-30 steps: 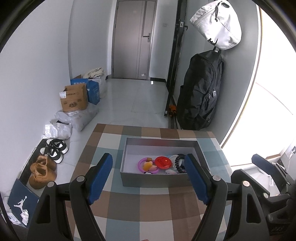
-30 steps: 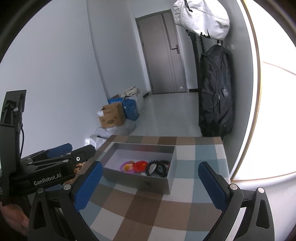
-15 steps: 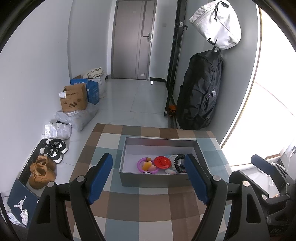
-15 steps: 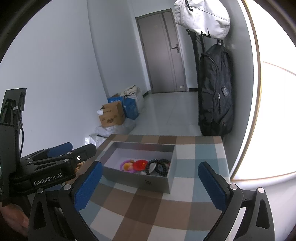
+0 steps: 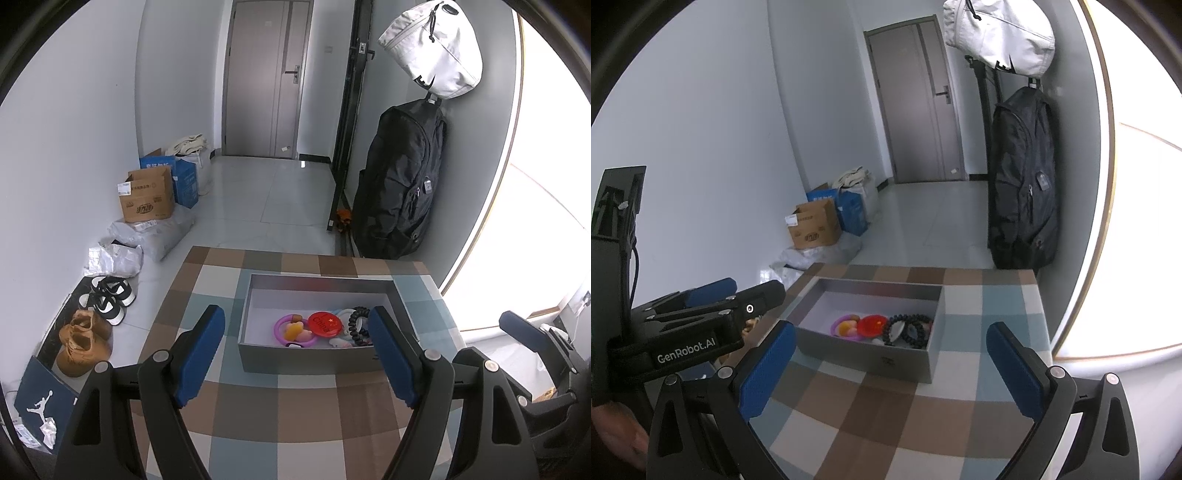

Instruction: Organize jewelry

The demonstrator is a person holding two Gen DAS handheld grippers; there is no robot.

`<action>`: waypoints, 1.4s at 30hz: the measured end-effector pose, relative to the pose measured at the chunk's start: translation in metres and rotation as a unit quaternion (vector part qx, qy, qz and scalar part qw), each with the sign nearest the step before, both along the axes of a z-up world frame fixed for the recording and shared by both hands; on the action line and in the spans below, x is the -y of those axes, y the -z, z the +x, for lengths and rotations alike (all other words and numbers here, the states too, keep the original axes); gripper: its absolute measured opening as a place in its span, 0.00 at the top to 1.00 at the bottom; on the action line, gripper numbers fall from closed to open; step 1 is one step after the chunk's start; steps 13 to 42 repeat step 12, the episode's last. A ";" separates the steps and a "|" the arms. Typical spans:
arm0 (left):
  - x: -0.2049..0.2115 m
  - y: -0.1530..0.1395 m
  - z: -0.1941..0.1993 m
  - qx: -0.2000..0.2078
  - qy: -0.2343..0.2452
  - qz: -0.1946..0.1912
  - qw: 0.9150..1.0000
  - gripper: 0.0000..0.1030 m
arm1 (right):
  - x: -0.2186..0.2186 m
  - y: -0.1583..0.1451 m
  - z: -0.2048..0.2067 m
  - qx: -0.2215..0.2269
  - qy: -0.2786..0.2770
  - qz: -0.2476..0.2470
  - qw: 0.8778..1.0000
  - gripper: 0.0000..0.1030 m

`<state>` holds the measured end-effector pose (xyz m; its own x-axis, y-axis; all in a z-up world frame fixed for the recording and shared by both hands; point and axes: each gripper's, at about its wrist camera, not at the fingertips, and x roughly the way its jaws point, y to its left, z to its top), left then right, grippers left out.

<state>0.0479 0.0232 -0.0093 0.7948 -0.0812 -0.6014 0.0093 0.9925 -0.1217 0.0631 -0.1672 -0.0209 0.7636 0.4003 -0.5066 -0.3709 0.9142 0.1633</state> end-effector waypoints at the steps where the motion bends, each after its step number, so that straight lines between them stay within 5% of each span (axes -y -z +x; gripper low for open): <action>1: 0.000 0.000 0.000 0.000 0.001 0.000 1.000 0.26 | 0.000 0.000 0.000 0.000 0.000 0.000 1.000 0.00; 42: 0.000 0.004 0.004 -0.004 0.001 -0.011 1.000 0.26 | 0.000 0.004 0.005 -0.009 0.007 -0.002 1.000 0.00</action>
